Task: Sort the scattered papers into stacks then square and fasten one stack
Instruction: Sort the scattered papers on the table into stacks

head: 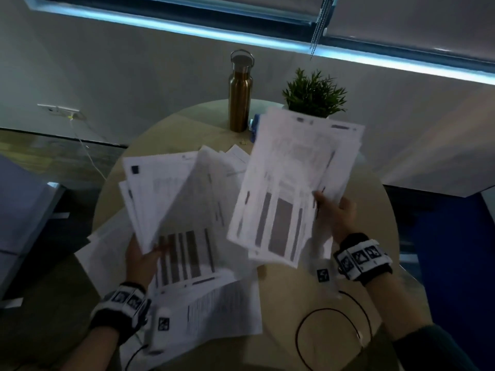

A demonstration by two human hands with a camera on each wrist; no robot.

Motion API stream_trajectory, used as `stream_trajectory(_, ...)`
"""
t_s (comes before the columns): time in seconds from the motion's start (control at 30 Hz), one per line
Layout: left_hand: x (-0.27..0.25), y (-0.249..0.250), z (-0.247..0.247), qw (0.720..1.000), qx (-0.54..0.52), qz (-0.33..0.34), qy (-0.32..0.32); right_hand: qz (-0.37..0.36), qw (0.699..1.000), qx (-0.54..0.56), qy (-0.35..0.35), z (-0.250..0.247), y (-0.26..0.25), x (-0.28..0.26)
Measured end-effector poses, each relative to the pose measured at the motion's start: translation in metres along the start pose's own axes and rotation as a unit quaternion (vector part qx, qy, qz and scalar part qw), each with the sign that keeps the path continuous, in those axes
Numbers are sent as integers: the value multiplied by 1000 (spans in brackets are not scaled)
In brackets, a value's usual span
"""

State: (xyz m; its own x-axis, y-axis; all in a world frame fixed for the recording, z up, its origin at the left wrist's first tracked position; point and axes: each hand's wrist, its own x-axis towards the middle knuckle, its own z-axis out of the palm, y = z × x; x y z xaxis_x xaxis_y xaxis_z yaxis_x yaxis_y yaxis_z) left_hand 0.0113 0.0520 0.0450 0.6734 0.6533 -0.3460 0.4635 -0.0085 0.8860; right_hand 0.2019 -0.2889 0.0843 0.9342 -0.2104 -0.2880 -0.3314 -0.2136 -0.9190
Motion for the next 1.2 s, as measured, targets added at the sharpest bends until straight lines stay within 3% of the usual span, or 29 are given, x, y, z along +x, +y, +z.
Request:
stream_trajectory(0.13,-6,36,33,990,-93,30,-104,-29,991,-26,-128,33,7,-45)
stream_trajectory(0.2,-11,47,47,989,-80,44,-119,-35,985,-16,-169,45,11,-60)
stream_trajectory(0.3,-16,55,56,976,-84,42,-196,-46,985,19,-164,53,10,-72)
stream_trajectory(0.37,-19,57,57,970,-44,106,-216,-85,984,84,-134,54,4,-80)
stream_trajectory(0.5,-22,58,57,976,-49,167,-128,-175,969,148,-89,53,-1,-93)
stream_trajectory(0.57,-20,51,56,971,-69,191,-129,-167,976,112,-87,57,7,-96)
stream_trajectory(0.67,-16,31,58,971,-39,153,-180,-114,985,15,-128,70,24,-95)
stream_trajectory(0.73,-16,29,62,976,0,126,-178,-134,981,-14,-137,78,26,-96)
stream_trajectory(0.87,-4,40,55,988,-37,132,-77,-219,968,15,-121,91,7,-92)
stream_trajectory(0.97,-3,50,28,984,-55,159,-57,-237,960,7,-151,98,-7,-85)
stream_trajectory(1.07,-10,36,-9,991,-41,127,4,-154,976,-14,-153,102,-3,-67)
stream_trajectory(1.13,-16,17,-35,994,-44,79,57,-72,982,-129,-121,101,18,-42)
stream_trajectory(1.2,-20,-9,-61,992,-75,16,97,42,941,-317,-108,99,43,-20)
